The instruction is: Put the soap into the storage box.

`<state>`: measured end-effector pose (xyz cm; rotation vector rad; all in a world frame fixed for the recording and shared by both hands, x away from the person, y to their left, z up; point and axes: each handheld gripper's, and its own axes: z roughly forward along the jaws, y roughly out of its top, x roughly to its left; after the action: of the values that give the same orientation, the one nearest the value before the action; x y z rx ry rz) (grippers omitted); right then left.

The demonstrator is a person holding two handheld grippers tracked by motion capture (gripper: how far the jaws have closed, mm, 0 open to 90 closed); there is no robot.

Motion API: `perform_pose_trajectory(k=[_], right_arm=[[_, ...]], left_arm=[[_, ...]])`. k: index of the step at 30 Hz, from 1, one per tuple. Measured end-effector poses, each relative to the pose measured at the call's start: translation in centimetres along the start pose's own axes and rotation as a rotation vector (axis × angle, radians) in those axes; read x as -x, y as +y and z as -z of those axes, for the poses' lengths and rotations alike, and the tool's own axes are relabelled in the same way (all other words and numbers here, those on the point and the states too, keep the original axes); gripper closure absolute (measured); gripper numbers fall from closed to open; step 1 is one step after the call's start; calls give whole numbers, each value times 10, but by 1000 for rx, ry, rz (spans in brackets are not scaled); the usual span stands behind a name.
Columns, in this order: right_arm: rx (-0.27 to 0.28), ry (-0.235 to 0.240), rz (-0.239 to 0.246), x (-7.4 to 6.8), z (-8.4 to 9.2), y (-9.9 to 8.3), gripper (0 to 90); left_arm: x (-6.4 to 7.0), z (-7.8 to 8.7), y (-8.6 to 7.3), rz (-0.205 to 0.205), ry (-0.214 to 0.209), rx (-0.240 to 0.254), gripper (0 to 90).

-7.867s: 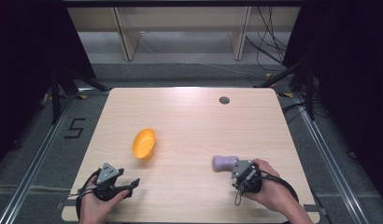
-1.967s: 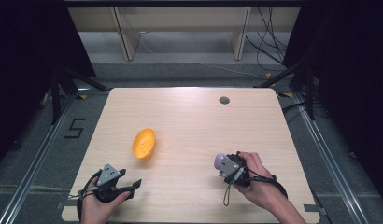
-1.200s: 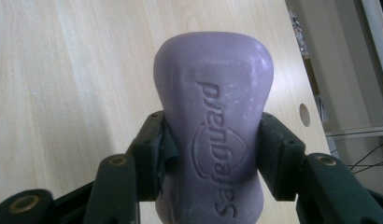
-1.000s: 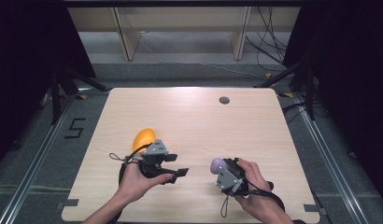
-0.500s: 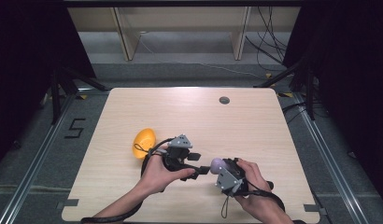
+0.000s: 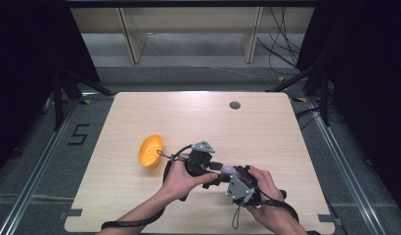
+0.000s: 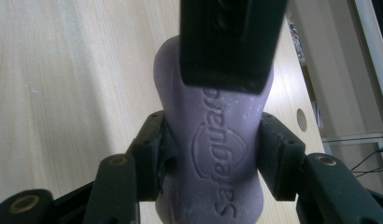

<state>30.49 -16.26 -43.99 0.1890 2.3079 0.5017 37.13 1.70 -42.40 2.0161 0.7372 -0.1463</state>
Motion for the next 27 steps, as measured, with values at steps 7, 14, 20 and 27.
perform_pose_trajectory(k=[7,14,20,27], right_arm=[[7,-3,-23,-2,1,1,500],[16,-1,3,-1,1,2,500],[10,-8,-24,-2,2,2,500],[19,-19,-19,-3,1,2,500]], left_arm=[[-1,-7,2,10,-20,-9,435],[-2,-11,3,25,-28,-13,457],[-4,-14,3,40,-32,-20,476],[-7,-18,3,60,-56,-43,485]])
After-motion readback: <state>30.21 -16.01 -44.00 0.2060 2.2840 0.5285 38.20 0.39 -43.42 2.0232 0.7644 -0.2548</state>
